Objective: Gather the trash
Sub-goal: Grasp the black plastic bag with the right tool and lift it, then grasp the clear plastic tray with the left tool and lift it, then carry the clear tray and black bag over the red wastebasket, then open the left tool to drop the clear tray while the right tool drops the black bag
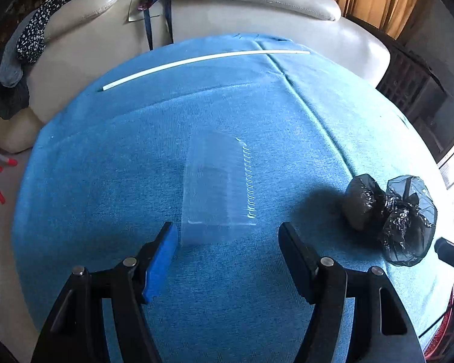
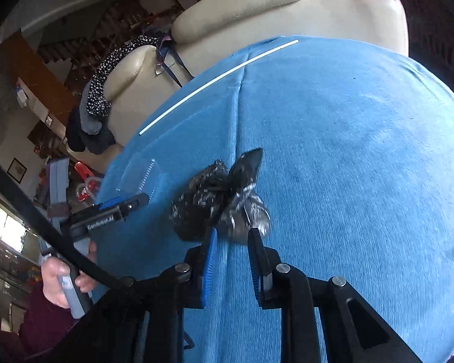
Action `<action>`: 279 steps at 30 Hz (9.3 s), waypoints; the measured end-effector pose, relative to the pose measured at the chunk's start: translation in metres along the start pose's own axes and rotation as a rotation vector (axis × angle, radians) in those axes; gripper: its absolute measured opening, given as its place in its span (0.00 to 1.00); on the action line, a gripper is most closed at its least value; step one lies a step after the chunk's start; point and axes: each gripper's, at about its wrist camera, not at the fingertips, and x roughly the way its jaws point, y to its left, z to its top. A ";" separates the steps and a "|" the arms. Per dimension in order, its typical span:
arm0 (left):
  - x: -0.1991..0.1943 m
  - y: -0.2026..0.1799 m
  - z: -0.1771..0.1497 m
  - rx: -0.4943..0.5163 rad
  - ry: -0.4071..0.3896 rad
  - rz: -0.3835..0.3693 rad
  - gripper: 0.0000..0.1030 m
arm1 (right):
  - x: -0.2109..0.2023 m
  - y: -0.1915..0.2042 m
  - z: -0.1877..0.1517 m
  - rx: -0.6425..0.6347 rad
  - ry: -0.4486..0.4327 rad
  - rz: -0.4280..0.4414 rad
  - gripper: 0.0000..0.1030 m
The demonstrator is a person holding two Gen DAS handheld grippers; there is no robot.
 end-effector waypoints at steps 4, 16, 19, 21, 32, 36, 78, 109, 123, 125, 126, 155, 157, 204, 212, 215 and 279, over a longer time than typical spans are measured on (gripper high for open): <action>-0.003 0.017 -0.001 -0.045 0.004 0.002 0.68 | -0.001 0.000 -0.005 0.012 0.015 0.001 0.24; -0.017 0.010 0.010 0.005 -0.047 -0.003 0.68 | 0.011 -0.014 0.032 0.097 -0.074 0.047 0.79; -0.011 0.006 0.013 0.008 -0.050 0.027 0.68 | 0.031 -0.009 0.039 0.056 -0.047 0.023 0.79; -0.006 0.007 0.015 -0.003 -0.049 0.043 0.68 | 0.048 -0.004 0.042 0.026 -0.004 0.014 0.74; -0.010 0.015 0.008 -0.018 -0.054 -0.011 0.40 | 0.055 0.025 0.020 -0.101 0.041 -0.049 0.39; -0.030 0.007 0.002 0.004 -0.079 -0.016 0.40 | 0.024 0.017 0.008 -0.078 -0.006 -0.025 0.39; -0.217 -0.225 -0.099 0.518 -0.374 -0.075 0.40 | -0.265 -0.053 -0.155 0.114 -0.407 -0.124 0.39; -0.227 -0.293 -0.137 0.672 -0.385 -0.077 0.40 | -0.312 -0.074 -0.194 0.170 -0.503 -0.136 0.39; -0.223 -0.309 -0.147 0.718 -0.373 -0.084 0.40 | -0.316 -0.081 -0.203 0.212 -0.520 -0.136 0.39; -0.222 -0.310 -0.148 0.724 -0.371 -0.085 0.41 | -0.316 -0.082 -0.203 0.216 -0.520 -0.137 0.39; -0.221 -0.312 -0.149 0.729 -0.370 -0.086 0.40 | -0.316 -0.082 -0.204 0.221 -0.521 -0.134 0.39; -0.210 -0.333 -0.168 0.808 -0.324 -0.108 0.41 | -0.325 -0.102 -0.214 0.302 -0.536 -0.155 0.39; -0.209 -0.335 -0.169 0.815 -0.321 -0.108 0.41 | -0.328 -0.103 -0.216 0.306 -0.540 -0.159 0.39; -0.202 -0.369 -0.186 0.904 -0.286 -0.123 0.41 | -0.341 -0.122 -0.232 0.387 -0.554 -0.179 0.39; -0.201 -0.371 -0.187 0.910 -0.283 -0.125 0.41 | -0.342 -0.124 -0.235 0.394 -0.556 -0.181 0.39; -0.201 -0.371 -0.188 0.912 -0.283 -0.125 0.41 | -0.343 -0.125 -0.235 0.397 -0.559 -0.183 0.39; -0.189 -0.381 -0.194 0.926 -0.254 -0.130 0.41 | -0.309 -0.157 -0.236 0.534 -0.511 -0.184 0.42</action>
